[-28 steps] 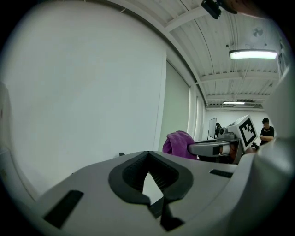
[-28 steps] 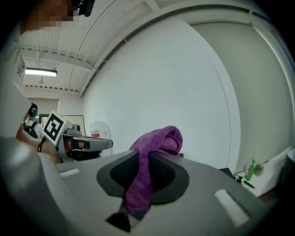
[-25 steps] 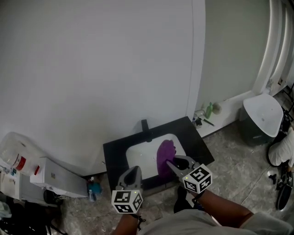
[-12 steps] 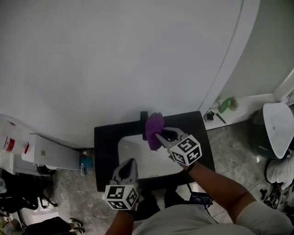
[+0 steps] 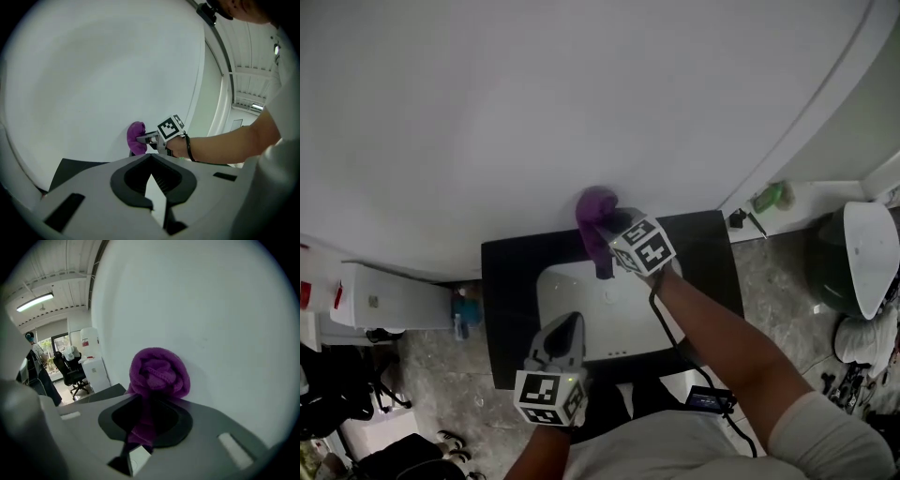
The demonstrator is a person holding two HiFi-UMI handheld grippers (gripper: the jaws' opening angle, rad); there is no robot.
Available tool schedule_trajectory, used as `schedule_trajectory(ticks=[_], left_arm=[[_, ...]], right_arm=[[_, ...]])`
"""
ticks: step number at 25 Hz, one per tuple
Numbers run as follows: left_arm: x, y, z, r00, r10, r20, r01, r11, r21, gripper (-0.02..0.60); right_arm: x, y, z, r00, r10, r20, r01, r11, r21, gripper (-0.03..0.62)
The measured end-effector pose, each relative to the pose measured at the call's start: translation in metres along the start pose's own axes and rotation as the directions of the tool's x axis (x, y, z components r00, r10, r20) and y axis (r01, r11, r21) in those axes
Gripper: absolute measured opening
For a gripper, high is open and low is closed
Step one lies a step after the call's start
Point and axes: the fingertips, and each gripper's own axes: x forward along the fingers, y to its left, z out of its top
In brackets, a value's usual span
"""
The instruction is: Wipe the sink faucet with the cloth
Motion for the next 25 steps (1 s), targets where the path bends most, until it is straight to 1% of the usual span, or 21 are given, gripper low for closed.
schedule_trajectory(ticks=[2, 5, 7, 8, 10, 12, 14, 15, 17, 19, 22, 23, 25], left_arm=[[0.006, 0.008, 0.001, 1.000, -0.011, -0.006, 0.011, 1.000, 0.009, 0.006], [0.010, 0.016, 0.003, 1.000, -0.025, -0.012, 0.025, 1.000, 0.008, 0.006], [0.009, 0.016, 0.005, 0.999, -0.037, -0.015, 0.037, 0.999, 0.010, 0.006], [0.009, 0.016, 0.007, 0.999, -0.042, -0.017, 0.042, 0.999, 0.012, 0.006], [0.010, 0.018, 0.009, 0.999, -0.048, -0.022, 0.048, 0.999, 0.019, 0.006], [0.011, 0.020, 0.012, 0.999, -0.048, -0.024, 0.049, 0.998, 0.027, 0.006], [0.011, 0.021, 0.013, 0.999, -0.046, -0.024, 0.047, 0.998, 0.032, 0.006], [0.010, 0.022, 0.012, 0.999, -0.045, -0.025, 0.046, 0.998, 0.033, 0.006], [0.008, 0.023, 0.009, 0.999, -0.042, -0.027, 0.043, 0.999, 0.029, 0.006], [0.007, 0.025, 0.007, 0.999, -0.044, -0.029, 0.045, 0.999, 0.023, 0.006], [0.007, 0.026, 0.005, 0.998, -0.054, -0.031, 0.055, 0.998, 0.019, 0.006], [0.007, 0.026, 0.005, 0.998, -0.056, -0.032, 0.056, 0.998, 0.019, 0.006], [0.008, 0.027, 0.006, 0.998, -0.055, -0.032, 0.056, 0.998, 0.022, 0.006]], right_arm=[[-0.004, 0.010, -0.009, 1.000, 0.007, 0.010, -0.008, 1.000, 0.020, 0.058], [-0.025, 0.050, -0.032, 0.998, 0.062, -0.003, -0.062, 0.998, 0.032, 0.058], [-0.041, 0.075, -0.046, 0.995, 0.096, -0.022, -0.095, 0.995, 0.029, 0.058], [-0.046, 0.080, -0.045, 0.995, 0.096, -0.016, -0.095, 0.995, 0.014, 0.058], [-0.045, 0.065, -0.023, 0.998, 0.050, 0.023, -0.050, 0.998, -0.024, 0.058], [-0.028, 0.030, 0.004, 0.999, -0.015, 0.051, 0.016, 1.000, -0.025, 0.060], [-0.007, 0.005, 0.013, 0.999, -0.046, 0.025, 0.047, 0.999, -0.010, 0.060], [-0.001, 0.003, 0.009, 0.999, -0.044, 0.003, 0.044, 0.999, -0.009, 0.060], [-0.002, 0.017, -0.008, 1.000, -0.017, -0.013, 0.017, 1.000, -0.009, 0.058], [-0.020, 0.046, -0.031, 1.000, 0.014, -0.007, -0.014, 1.000, 0.002, 0.058], [-0.046, 0.097, -0.074, 0.996, 0.074, -0.055, -0.073, 0.997, 0.019, 0.060], [-0.049, 0.108, -0.083, 0.995, 0.081, -0.064, -0.080, 0.997, 0.010, 0.059], [-0.044, 0.107, -0.087, 0.996, 0.056, -0.067, -0.057, 0.998, -0.013, 0.060]])
